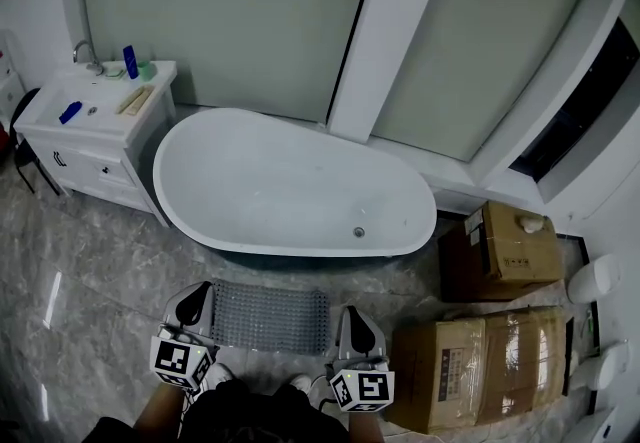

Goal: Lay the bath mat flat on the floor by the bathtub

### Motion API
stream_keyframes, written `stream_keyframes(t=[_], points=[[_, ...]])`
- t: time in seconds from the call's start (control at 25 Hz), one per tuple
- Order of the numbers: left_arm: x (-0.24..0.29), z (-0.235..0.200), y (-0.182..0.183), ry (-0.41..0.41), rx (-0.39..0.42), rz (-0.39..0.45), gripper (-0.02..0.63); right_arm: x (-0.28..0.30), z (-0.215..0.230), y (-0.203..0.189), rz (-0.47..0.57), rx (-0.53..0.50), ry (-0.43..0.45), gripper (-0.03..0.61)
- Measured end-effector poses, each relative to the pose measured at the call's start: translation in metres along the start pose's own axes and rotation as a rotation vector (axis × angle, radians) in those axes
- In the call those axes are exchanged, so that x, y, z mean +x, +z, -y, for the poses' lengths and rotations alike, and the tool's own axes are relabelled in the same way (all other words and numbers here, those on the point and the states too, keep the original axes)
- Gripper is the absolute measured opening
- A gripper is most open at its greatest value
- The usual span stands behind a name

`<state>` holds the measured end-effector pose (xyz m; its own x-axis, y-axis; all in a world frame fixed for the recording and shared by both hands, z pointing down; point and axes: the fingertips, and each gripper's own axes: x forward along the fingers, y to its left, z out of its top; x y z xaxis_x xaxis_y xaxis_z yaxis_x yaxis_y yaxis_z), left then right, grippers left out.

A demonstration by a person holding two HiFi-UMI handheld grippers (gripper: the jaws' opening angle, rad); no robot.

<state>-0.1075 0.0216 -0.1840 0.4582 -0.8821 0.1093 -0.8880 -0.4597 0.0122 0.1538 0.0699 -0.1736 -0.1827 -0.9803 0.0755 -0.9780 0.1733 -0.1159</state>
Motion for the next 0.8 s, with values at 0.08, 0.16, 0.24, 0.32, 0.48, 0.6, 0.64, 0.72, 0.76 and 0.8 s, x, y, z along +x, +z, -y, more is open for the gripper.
stream_keyframes(t=[0.08, 0.16, 0.24, 0.32, 0.48, 0.6, 0.64, 0.72, 0.76, 0.8], points=[[-0.0029, -0.0020, 0.0031, 0.009, 0.021, 0.002, 0.000, -0.0028, -0.0020, -0.0003, -0.001, -0.008, 0.001, 0.012], [-0.0054, -0.0047, 0.0055, 0.012, 0.031, 0.005, 0.000, -0.0032, -0.0049, 0.0000, 0.000, -0.024, 0.003, 0.012], [-0.0081, -0.0058, 0.0053, 0.010, 0.031, 0.009, 0.000, -0.0042, -0.0070, -0.0003, -0.003, -0.034, 0.001, 0.011], [-0.0092, -0.0049, 0.0034, 0.005, 0.023, 0.005, 0.000, -0.0051, -0.0078, -0.0006, -0.004, -0.032, 0.003, 0.012], [-0.0087, -0.0012, 0.0016, -0.010, 0.019, -0.004, 0.000, -0.0076, -0.0074, -0.0017, -0.008, -0.030, 0.004, 0.012], [-0.0070, -0.0020, 0.0057, -0.015, 0.021, 0.002, 0.000, -0.0074, -0.0060, -0.0005, -0.009, -0.027, 0.001, 0.012], [-0.0060, -0.0027, 0.0072, -0.015, 0.020, 0.005, 0.000, -0.0067, -0.0054, 0.0004, -0.008, -0.029, 0.000, 0.012], [-0.0043, -0.0046, 0.0072, -0.015, 0.010, 0.006, 0.000, -0.0049, -0.0045, 0.0020, -0.005, -0.041, 0.000, 0.012], [-0.0036, -0.0055, 0.0065, -0.015, 0.002, 0.004, 0.000, -0.0039, -0.0044, 0.0026, -0.004, -0.048, 0.001, 0.012], [-0.0029, -0.0064, 0.0059, -0.015, -0.005, 0.001, 0.000, -0.0028, -0.0044, 0.0032, -0.003, -0.055, 0.002, 0.012]])
